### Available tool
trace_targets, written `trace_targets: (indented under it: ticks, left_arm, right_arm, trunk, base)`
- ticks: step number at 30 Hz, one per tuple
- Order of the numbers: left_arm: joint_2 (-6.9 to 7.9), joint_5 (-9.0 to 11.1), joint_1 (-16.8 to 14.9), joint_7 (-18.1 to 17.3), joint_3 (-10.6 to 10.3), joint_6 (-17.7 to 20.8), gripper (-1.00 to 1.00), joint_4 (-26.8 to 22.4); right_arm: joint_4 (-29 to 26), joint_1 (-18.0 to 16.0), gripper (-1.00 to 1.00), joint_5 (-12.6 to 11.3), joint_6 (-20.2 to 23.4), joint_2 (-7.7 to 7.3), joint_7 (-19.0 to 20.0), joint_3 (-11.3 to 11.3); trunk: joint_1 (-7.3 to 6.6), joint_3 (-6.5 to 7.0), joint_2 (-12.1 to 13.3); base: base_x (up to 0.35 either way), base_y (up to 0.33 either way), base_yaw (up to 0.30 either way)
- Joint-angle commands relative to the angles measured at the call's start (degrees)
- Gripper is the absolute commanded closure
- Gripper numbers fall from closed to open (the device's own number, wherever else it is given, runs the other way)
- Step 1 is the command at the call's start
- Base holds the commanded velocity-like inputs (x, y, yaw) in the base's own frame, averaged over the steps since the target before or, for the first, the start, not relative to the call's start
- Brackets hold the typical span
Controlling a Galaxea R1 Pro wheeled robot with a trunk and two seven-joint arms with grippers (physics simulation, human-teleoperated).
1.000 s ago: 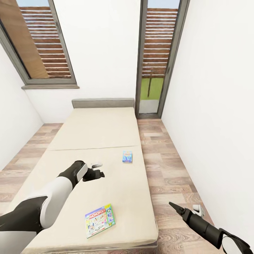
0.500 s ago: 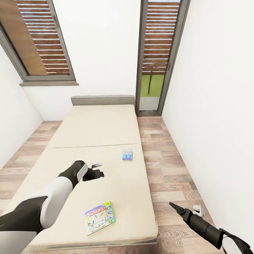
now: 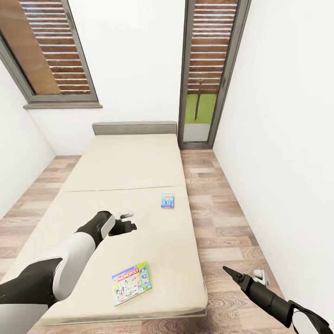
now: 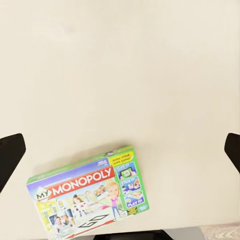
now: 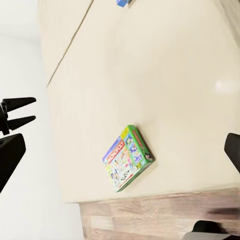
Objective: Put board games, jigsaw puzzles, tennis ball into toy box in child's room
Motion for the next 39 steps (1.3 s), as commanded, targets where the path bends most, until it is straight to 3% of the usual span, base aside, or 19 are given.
trace_targets:
  ticks: [1, 39]
  left_arm:
    - [-0.02, 0.1, 0.0, 0.0, 0.2, 0.2, -1.0, -0.1]
    - [0.12, 0.1, 0.0, 0.0, -0.1, -2.2, -1.0, -0.5]
  right_arm:
    - [0.0, 0.0, -1.0, -0.3, 0.5, 0.0, 0.0, -0.1]
    - [0.9, 0.0, -1.0, -0.4, 0.5, -0.1, 0.0, -0.3]
  trunk:
    - [0.03, -0.19, -0.1]
    - [0.03, -3.74, -0.1]
  base:
    - [0.0, 0.0, 0.0]
    - [0.0, 0.0, 0.0]
